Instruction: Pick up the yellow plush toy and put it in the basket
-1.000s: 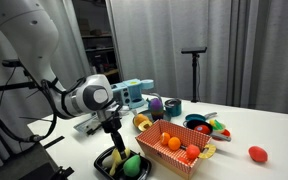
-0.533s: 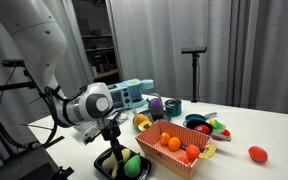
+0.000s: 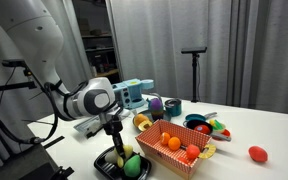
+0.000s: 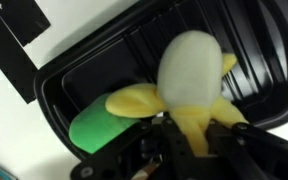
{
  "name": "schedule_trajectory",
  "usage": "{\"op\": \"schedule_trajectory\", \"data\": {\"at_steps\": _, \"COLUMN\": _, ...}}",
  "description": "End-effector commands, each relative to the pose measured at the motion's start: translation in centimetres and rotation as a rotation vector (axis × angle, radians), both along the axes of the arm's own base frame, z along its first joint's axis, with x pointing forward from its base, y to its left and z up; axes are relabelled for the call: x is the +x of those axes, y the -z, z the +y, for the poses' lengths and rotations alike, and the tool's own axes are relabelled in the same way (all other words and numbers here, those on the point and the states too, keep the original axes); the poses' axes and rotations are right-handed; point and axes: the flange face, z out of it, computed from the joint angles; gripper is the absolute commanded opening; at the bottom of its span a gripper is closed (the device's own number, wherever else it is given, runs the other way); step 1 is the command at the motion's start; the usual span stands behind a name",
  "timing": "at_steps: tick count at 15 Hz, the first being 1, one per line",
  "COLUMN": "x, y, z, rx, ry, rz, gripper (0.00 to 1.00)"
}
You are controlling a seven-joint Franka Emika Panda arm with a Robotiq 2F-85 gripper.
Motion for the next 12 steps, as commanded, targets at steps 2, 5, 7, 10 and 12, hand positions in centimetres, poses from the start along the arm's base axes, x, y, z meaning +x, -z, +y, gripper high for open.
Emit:
{"op": "schedule_trajectory", "data": {"at_steps": 2, "x": 1.6, "y": -6.2, "z": -0.5, "rx": 0.072, "ry": -0.014, "rz": -0.067, "gripper": 0.03}}
{"op": "schedule_trajectory", "data": {"at_steps": 5, "x": 3.2, "y": -10.4, "z": -0.7, "rx": 0.110, "ry": -0.034, "rz": -0.117, "gripper": 0.03}}
{"op": "schedule_trajectory", "data": {"at_steps": 7, "x": 4.6, "y": -13.2, "z": -1.0, "rx": 0.122, "ry": -0.027, "rz": -0.151, "gripper": 0.03}}
{"op": "schedule_trajectory", "data": {"at_steps": 10, "x": 7.2, "y": -16.3, "z": -2.4, "rx": 0.124, "ry": 0.033, "rz": -0.199, "gripper": 0.03}}
{"op": "schedule_trajectory", "data": {"at_steps": 12, "x": 9.3, "y": -17.7, "z": -3.8, "rx": 0.112, "ry": 0.080, "rz": -0.234, "gripper": 0.03}}
